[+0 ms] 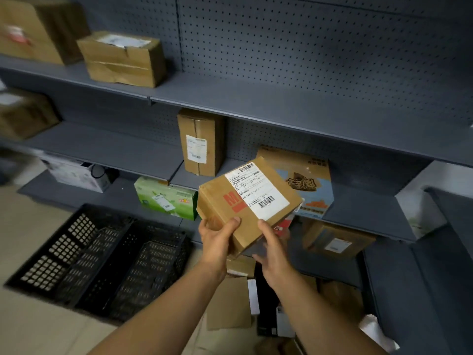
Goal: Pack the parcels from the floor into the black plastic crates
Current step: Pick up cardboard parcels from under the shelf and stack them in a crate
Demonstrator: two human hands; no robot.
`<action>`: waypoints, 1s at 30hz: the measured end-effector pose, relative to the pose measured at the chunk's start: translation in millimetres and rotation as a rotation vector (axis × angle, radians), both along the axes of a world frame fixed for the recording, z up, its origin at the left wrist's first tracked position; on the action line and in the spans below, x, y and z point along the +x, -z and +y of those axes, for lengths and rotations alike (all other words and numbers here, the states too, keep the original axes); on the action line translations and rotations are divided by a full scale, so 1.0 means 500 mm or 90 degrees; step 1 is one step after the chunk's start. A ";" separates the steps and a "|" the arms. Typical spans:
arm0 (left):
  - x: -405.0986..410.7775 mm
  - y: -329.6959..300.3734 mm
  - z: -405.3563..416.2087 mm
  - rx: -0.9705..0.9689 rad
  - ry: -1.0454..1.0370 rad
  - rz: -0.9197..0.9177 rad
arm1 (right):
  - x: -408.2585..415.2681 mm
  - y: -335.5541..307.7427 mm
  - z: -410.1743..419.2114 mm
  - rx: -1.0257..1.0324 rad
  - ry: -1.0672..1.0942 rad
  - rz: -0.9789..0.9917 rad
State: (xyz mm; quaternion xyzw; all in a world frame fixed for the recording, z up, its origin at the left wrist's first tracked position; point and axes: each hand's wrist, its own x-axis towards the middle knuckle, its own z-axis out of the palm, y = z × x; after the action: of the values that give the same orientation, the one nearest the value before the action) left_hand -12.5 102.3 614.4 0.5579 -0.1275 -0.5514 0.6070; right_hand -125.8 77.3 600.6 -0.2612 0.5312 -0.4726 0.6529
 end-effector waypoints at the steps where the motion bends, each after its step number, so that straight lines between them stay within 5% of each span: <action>1: 0.033 0.004 0.012 -0.006 -0.002 -0.005 | 0.014 -0.003 -0.001 -0.034 0.002 0.065; 6: 0.225 0.015 0.103 0.011 0.000 -0.040 | 0.100 -0.016 0.012 -0.136 -0.085 0.377; 15: 0.631 0.016 0.357 0.014 0.037 -0.132 | 0.488 -0.002 0.218 -0.206 -0.299 0.426; 22: 0.940 0.075 0.515 0.155 -0.017 -0.382 | 0.793 0.036 0.389 -0.234 -0.383 0.495; 30: 1.092 0.074 0.540 0.161 0.012 -0.530 | 0.974 0.077 0.419 -0.250 -0.443 0.521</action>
State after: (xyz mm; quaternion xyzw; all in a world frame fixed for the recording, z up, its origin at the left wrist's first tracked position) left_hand 533.5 372.5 577.4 0.8014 -0.2980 -0.2961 0.4257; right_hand 361.1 286.9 562.2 -0.6987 0.5259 -0.1799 0.4505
